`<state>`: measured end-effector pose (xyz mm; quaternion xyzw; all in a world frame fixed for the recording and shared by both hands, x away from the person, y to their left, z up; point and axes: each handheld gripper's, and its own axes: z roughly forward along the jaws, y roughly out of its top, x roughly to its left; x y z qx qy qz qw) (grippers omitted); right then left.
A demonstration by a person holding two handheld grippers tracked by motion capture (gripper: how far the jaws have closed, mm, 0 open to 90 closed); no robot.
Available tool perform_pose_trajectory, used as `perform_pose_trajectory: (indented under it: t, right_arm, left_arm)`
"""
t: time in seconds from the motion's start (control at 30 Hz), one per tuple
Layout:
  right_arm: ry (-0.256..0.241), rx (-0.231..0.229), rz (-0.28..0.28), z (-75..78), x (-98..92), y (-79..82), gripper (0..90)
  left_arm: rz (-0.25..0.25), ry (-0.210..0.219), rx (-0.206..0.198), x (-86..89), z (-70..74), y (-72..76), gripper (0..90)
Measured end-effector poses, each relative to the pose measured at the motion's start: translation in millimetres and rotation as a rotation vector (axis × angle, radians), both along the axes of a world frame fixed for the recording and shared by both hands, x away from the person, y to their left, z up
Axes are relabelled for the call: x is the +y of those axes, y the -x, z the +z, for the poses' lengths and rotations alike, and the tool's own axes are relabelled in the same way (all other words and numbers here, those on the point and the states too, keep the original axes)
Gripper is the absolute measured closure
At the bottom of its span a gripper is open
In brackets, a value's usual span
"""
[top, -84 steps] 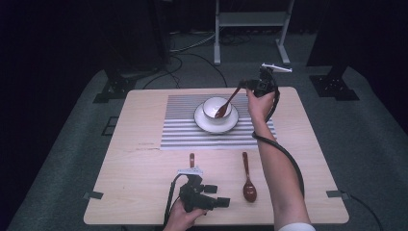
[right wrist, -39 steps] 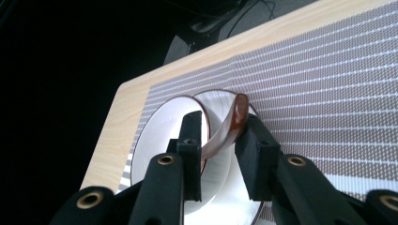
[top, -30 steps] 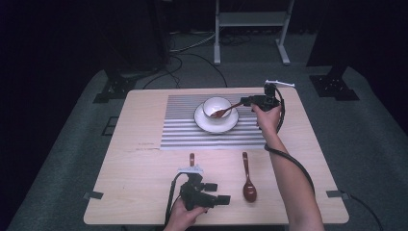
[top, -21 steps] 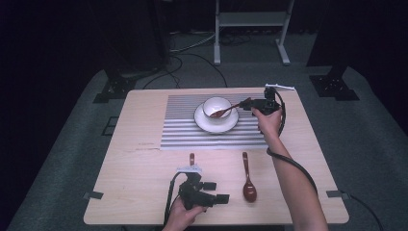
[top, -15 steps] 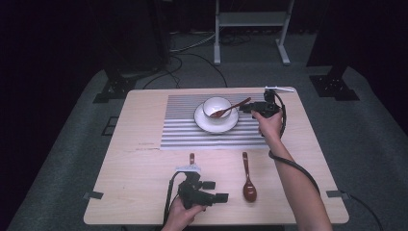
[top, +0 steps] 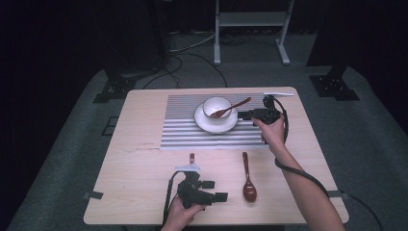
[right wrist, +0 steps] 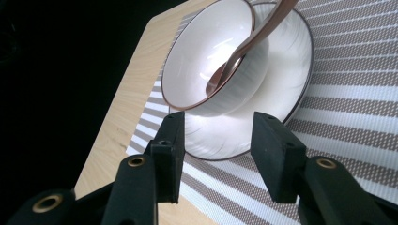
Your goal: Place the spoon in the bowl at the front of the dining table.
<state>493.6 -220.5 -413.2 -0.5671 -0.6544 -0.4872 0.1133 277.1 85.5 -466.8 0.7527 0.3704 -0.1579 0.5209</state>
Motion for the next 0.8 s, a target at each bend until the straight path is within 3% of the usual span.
perform_pose_trajectory:
  t: [0.8]
  right_arm:
    - [-0.023,0.011,0.098,-8.3,1.0,28.3,42.9]
  left_arm:
    - [0.009,-0.003,0.001,1.7,-0.4,-1.0,5.4]
